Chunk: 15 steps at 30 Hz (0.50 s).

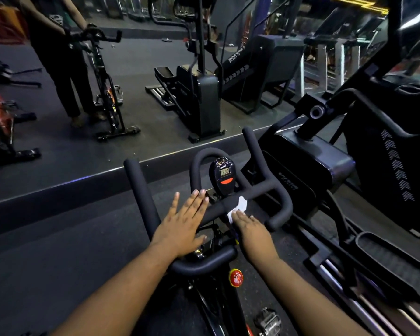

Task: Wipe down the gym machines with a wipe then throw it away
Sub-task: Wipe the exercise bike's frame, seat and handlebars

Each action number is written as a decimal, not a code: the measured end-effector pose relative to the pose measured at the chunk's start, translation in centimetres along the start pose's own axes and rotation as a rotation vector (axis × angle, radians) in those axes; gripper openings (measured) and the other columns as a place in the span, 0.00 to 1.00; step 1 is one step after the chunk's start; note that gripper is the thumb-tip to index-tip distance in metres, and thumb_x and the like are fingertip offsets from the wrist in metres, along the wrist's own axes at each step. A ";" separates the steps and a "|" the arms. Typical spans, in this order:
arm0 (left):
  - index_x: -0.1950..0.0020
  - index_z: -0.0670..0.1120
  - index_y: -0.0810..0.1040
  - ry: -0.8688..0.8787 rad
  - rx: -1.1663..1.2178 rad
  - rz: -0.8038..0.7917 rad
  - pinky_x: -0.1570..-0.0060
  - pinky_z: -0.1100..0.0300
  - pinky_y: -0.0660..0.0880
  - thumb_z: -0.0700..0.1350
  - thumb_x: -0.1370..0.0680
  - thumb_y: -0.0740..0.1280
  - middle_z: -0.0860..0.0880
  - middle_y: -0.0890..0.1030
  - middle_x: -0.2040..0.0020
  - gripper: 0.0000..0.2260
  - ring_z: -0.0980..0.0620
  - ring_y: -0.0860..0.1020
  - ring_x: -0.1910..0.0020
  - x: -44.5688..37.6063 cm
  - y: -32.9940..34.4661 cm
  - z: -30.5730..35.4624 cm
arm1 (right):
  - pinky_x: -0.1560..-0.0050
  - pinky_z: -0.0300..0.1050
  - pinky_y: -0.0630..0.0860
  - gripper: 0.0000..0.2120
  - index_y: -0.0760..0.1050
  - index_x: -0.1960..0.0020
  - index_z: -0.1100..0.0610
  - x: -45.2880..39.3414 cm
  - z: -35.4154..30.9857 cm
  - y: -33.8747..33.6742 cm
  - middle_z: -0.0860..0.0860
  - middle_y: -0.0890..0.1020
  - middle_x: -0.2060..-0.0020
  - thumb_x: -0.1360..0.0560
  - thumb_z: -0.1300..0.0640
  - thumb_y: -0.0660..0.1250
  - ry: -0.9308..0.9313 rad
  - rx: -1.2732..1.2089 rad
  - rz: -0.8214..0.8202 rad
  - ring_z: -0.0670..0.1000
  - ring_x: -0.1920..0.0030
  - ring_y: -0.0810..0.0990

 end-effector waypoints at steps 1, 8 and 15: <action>0.19 0.45 0.30 0.008 0.006 0.009 0.24 0.35 0.33 0.66 0.20 0.54 0.46 0.26 0.20 0.45 0.48 0.27 0.21 0.1 -0.1 0.1 | 0.34 0.51 0.75 0.29 0.77 0.31 0.58 0.8 0.0 0.4 0.54 0.80 0.34 0.33 0.67 0.71 -0.021 -0.004 -0.001 0.53 0.35 0.81; 0.17 0.44 0.36 0.221 -0.078 0.020 0.23 0.33 0.37 0.67 0.22 0.58 0.45 0.37 0.17 0.47 0.46 0.36 0.18 -0.1 0.8 1.3 | 0.46 0.48 0.81 0.22 0.84 0.42 0.50 3.4 0.7 -0.9 0.45 0.86 0.46 0.31 0.55 0.59 -0.144 0.165 0.006 0.46 0.46 0.85; 0.18 0.46 0.35 0.203 -0.055 0.029 0.23 0.37 0.32 0.67 0.22 0.52 0.45 0.40 0.17 0.43 0.47 0.37 0.18 0.3 0.5 1.1 | 0.36 0.48 0.74 0.28 0.60 0.20 0.48 3.6 1.9 0.3 0.50 0.66 0.22 0.18 0.60 0.59 0.085 -0.043 -0.102 0.56 0.31 0.75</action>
Point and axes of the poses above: each hand's wrist, its own x-axis away from the middle knuckle, its own y-axis out of the palm, z = x × y, the point moved 7 cm from there along -x, towards the middle knuckle
